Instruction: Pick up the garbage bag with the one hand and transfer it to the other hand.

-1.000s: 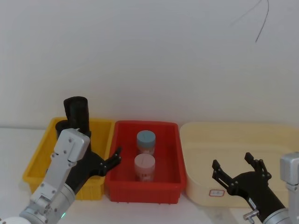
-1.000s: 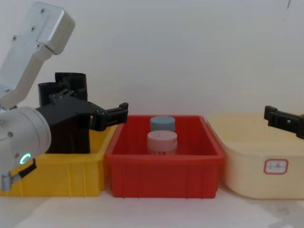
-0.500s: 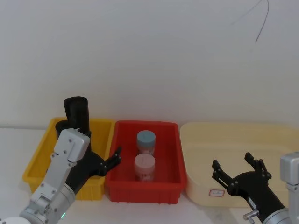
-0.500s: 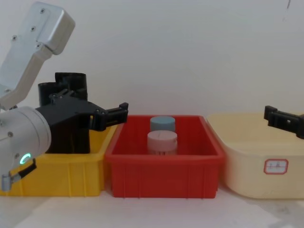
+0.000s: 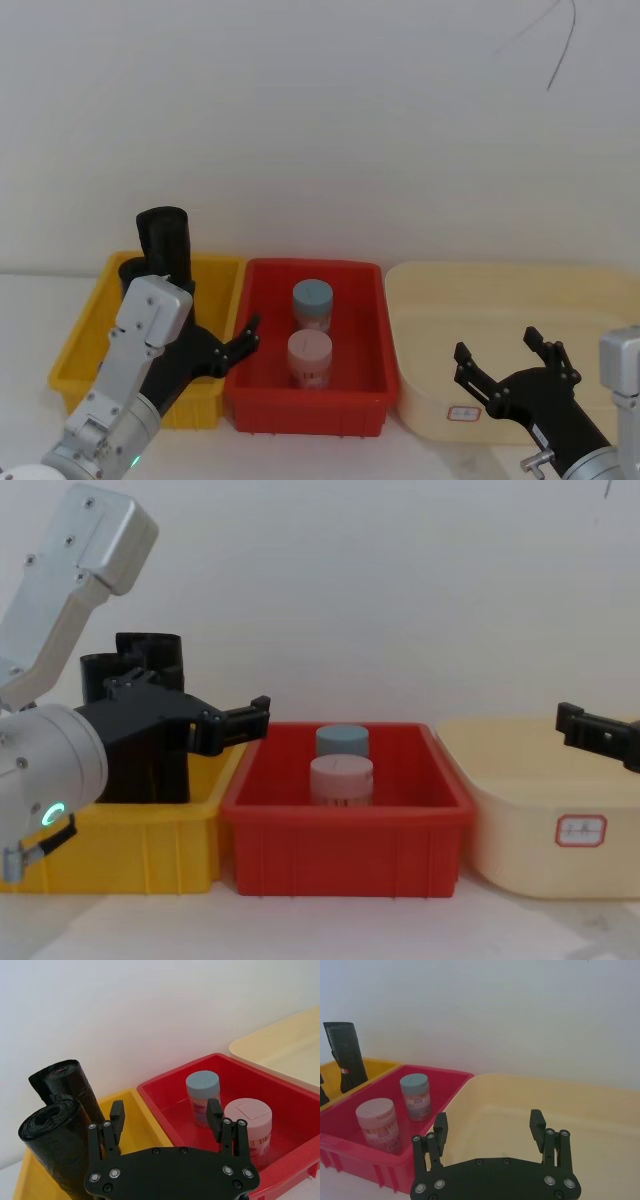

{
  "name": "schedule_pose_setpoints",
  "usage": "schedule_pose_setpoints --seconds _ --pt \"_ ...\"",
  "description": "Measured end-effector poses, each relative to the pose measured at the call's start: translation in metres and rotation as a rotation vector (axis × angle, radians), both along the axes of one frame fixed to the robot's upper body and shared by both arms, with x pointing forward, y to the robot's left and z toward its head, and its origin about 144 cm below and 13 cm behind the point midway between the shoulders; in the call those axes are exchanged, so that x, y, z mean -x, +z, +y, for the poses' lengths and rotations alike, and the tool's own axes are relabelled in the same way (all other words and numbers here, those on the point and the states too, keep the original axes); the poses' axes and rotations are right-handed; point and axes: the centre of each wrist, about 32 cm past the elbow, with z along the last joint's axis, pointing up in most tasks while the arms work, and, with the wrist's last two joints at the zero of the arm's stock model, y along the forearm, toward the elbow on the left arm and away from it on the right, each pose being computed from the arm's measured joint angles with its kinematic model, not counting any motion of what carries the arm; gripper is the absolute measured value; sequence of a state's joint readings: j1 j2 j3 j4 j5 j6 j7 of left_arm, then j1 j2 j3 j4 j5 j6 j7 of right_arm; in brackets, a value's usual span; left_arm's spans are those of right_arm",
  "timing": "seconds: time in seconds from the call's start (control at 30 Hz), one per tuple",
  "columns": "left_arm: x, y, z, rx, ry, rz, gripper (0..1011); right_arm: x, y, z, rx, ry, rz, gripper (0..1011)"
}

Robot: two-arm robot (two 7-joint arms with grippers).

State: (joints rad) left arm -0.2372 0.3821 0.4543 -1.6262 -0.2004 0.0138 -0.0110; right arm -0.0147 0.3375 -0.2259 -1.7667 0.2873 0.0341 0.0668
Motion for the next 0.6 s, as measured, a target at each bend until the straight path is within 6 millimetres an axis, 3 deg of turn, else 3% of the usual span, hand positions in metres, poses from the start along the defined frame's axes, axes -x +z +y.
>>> schedule_pose_setpoints --seconds 0.6 --pt "0.0 0.0 0.0 0.0 0.0 0.0 1000 0.0 0.0 0.0 0.0 0.0 0.0 1001"
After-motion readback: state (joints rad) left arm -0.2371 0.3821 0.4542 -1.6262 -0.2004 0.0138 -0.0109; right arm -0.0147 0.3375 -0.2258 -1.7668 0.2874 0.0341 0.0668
